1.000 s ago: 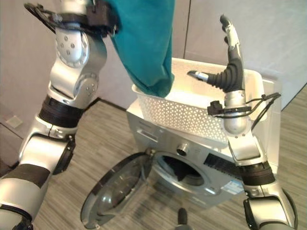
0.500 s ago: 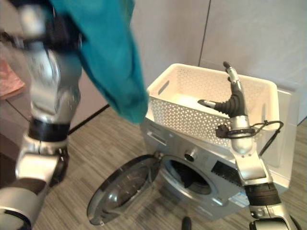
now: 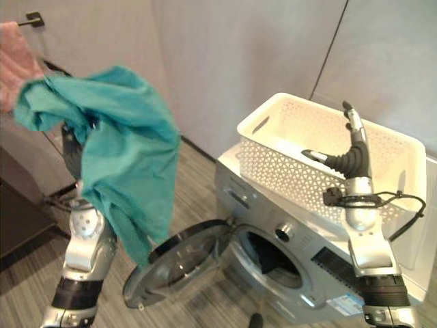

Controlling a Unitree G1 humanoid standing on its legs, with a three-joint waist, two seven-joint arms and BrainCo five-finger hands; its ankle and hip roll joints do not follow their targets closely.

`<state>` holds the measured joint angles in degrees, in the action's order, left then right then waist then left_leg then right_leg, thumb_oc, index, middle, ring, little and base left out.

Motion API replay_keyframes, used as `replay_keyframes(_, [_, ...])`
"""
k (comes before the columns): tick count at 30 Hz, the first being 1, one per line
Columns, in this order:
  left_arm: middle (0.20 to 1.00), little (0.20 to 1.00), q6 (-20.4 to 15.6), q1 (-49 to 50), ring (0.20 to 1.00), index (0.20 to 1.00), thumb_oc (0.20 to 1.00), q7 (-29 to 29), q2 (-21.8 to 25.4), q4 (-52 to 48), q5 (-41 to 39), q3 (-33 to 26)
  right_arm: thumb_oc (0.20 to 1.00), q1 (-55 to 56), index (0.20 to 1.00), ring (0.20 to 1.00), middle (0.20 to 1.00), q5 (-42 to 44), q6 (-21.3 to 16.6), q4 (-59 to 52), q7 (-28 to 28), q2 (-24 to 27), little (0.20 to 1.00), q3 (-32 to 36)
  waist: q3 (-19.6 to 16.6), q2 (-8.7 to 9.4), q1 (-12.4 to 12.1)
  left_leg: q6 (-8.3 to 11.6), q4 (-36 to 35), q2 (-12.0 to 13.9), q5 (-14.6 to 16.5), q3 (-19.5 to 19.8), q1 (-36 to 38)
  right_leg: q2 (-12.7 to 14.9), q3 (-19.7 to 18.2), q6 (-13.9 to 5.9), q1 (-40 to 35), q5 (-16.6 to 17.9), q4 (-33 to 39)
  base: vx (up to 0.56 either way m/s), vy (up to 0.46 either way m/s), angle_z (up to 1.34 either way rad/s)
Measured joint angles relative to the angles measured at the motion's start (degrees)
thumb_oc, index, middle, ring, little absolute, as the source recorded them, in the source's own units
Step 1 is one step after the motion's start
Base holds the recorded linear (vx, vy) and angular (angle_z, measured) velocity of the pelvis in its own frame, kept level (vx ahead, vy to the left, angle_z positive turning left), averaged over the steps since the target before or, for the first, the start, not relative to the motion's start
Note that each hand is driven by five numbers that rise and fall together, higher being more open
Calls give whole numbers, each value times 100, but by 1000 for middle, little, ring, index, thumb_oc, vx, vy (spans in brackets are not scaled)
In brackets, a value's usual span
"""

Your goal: Grab the laundry basket,head to the washer,open it,put in the laundry and shut it.

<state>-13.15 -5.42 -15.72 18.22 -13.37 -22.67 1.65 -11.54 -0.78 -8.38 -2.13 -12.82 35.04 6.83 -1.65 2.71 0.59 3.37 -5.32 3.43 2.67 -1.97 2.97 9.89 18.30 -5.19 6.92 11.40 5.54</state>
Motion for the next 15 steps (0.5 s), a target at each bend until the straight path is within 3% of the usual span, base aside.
replay_keyframes(4, [200,200,280,704,200,200,200,429,0,15,-329,203,1000,7,1000,1000,1000,0,30,57,30,157,1000,152,151,68,-156,2,0,2,-2,3,-6,1,6,2,2,-1,1,-4,12,1])
replay_keyframes(7, [200,200,391,967,200,200,200,772,31,47,-447,461,1000,-126,1000,1000,1000,-3,86,235,-14,622,1000,156,251,42,-244,-1,0,-11,-1,11,-7,13,15,-4,-2,-12,0,-11,44,2])
replay_keyframes(15, [200,200,588,1122,200,200,200,1222,61,294,-621,890,1000,-1113,1000,1000,1000,-163,128,496,-789,1613,1000,349,338,46,-360,-5,1,-20,4,131,-33,2,123,-3,-14,-4,-49,7,54,5])
